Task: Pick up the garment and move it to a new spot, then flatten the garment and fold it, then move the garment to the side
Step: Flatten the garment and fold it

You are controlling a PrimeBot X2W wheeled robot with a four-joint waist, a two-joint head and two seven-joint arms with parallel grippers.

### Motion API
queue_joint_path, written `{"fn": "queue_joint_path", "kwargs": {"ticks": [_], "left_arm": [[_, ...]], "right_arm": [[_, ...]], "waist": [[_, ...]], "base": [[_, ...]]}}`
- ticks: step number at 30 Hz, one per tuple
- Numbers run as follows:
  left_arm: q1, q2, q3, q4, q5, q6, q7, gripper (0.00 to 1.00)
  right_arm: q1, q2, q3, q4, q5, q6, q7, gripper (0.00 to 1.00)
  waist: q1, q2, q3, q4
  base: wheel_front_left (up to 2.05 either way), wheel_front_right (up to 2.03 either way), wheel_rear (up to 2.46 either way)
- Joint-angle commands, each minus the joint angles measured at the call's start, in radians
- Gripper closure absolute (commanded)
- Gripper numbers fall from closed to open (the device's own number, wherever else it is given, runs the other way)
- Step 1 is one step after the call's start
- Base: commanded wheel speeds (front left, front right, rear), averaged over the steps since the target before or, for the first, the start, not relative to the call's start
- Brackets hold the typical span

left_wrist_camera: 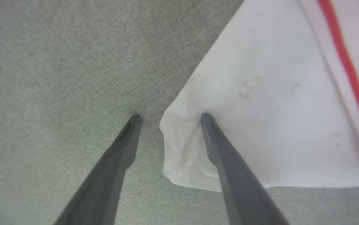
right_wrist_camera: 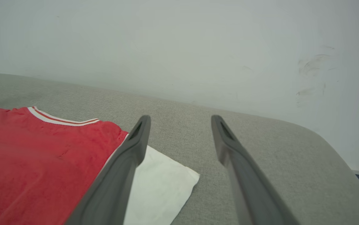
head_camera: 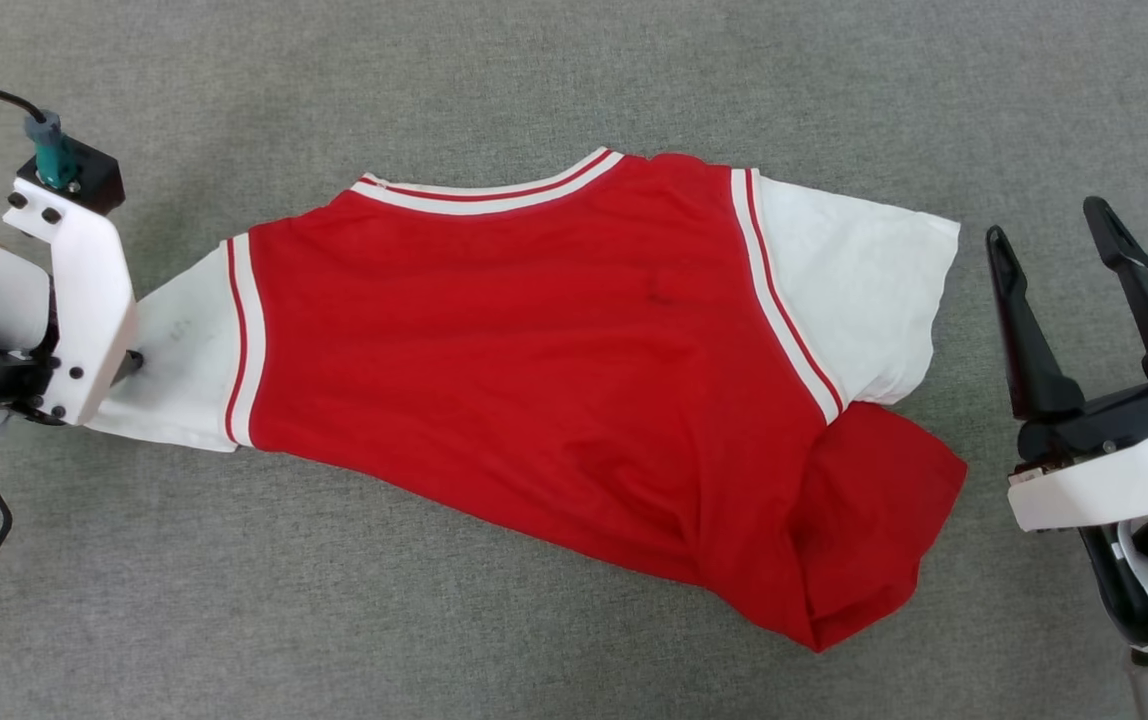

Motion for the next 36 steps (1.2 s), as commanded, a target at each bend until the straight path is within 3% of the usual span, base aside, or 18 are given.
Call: {"fn": "queue_joint_path", "kwargs": {"ticks": [1,7,12,16,21,26,31,36], "left_arm": [[0.059,-0.035,-0.035,0.009,0.012,-0.004,0.003,1.0],[0.016,-0.015,-0.02,-0.036,0.037,-0.011,-0.052,1.0],[-0.02,0.004,-0.007,-0.103,0.055,-0.012,-0.106,1.0],[-0.037,0.011,0.003,-0.182,0.063,-0.012,-0.133,1.0],[-0.051,0.0,0.003,-0.26,0.079,-0.003,-0.141,1.0],[-0.062,-0.016,-0.001,-0.306,0.099,0.008,-0.15,1.0],[-0.082,-0.033,0.001,-0.323,0.117,0.009,-0.154,1.0],[-0.109,-0.049,0.006,-0.332,0.132,0.005,-0.164,1.0]], "right_arm": [[-0.015,-0.004,-0.002,0.001,-0.001,-0.001,0.003,0.0],[-0.059,-0.053,-0.01,0.013,-0.015,-0.001,0.063,0.0],[-0.135,-0.168,0.03,0.017,-0.013,-0.001,0.215,0.0],[-0.218,-0.284,0.108,-0.001,0.07,-0.001,0.41,0.0],[-0.345,-0.423,0.216,0.031,0.281,-0.001,0.753,0.0],[-0.459,-0.516,0.324,0.11,0.423,-0.001,1.034,0.0],[-0.52,-0.52,0.358,0.202,0.497,-0.001,1.177,0.0],[-0.552,-0.472,0.34,0.317,0.533,-0.001,1.248,0.0]], "waist": [[0.0001,0.0,-0.005,0.001],[0.0001,0.0,-0.063,0.022],[0.0001,0.0,-0.11,0.056],[0.0001,0.0,-0.125,0.086],[0.0001,0.0,-0.116,0.125],[0.0001,0.0,-0.086,0.156],[0.0001,0.0,-0.051,0.181],[0.0001,0.0,-0.003,0.213]], "base": [[0.0,0.0,0.0],[0.0,0.0,0.0],[0.0,0.0,0.0],[0.0,0.0,0.0],[0.0,0.0,0.0],[0.0,0.0,0.0],[0.0,0.0,0.0],[0.0,0.0,0.0]]}}
